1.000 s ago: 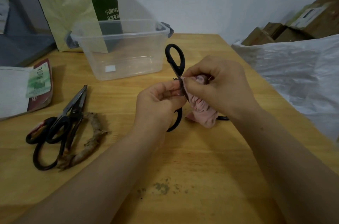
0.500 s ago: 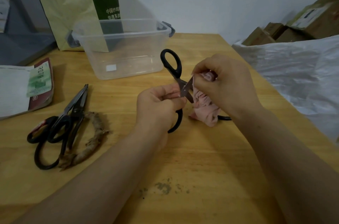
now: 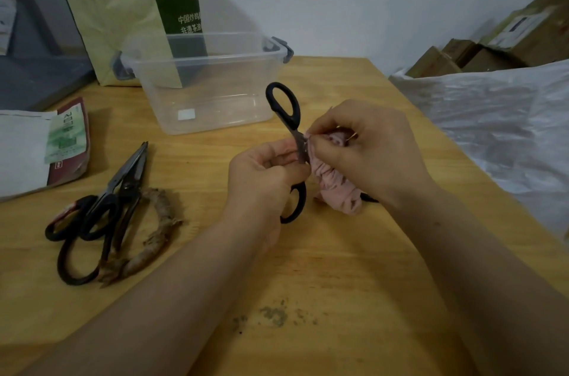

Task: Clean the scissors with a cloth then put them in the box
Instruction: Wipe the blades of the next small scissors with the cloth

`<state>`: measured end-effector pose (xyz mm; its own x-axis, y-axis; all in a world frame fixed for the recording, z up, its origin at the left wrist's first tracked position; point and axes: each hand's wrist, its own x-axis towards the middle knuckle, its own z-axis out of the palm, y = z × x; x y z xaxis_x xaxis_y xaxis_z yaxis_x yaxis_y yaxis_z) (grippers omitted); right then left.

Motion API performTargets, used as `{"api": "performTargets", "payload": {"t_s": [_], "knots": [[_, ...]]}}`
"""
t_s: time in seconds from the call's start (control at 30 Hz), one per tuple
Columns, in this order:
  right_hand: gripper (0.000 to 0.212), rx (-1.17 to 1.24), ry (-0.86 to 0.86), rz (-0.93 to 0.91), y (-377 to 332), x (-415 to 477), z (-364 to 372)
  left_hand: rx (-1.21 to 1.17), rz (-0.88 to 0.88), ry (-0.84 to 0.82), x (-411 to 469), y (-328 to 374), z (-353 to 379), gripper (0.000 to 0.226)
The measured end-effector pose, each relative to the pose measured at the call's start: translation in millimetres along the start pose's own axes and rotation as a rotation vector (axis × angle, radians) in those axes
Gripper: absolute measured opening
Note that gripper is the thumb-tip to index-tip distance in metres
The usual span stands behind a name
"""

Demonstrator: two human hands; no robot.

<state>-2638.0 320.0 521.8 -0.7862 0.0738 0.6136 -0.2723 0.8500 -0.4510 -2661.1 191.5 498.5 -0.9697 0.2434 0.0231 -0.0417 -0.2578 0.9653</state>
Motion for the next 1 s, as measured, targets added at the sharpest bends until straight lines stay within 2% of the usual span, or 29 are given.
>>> {"api": "performTargets", "payload": {"t_s": [0.1,0.2,0.47,0.6,0.73,0.87,1.0], "knots": [[0.012,0.051,-0.07,-0.055,-2,-2,5,-0.048,-0.023,-0.025,1,0,-2,0.04],[0.011,0.06,-0.067,-0.059,-1,-2,5,-0.051,-0.029,-0.023,2,-1,-2,0.042],[0.008,0.08,-0.068,0.076,-6,0,-2,-0.054,-0.052,0.022,2,-2,-3,0.045],[0.017,0.148,0.053,0.313,0,4,-12,-0.069,-0.072,0.015,3,-1,-4,0.078],[0.013,0.279,0.041,0.492,15,7,-15,-0.084,-0.098,-0.047,4,2,-5,0.106],[0.012,0.479,0.022,0.542,24,7,-13,-0.123,-0.118,-0.176,5,4,-7,0.115],[0.006,0.58,0.026,0.509,24,6,-4,-0.2,-0.107,-0.331,3,6,-6,0.126]]}}
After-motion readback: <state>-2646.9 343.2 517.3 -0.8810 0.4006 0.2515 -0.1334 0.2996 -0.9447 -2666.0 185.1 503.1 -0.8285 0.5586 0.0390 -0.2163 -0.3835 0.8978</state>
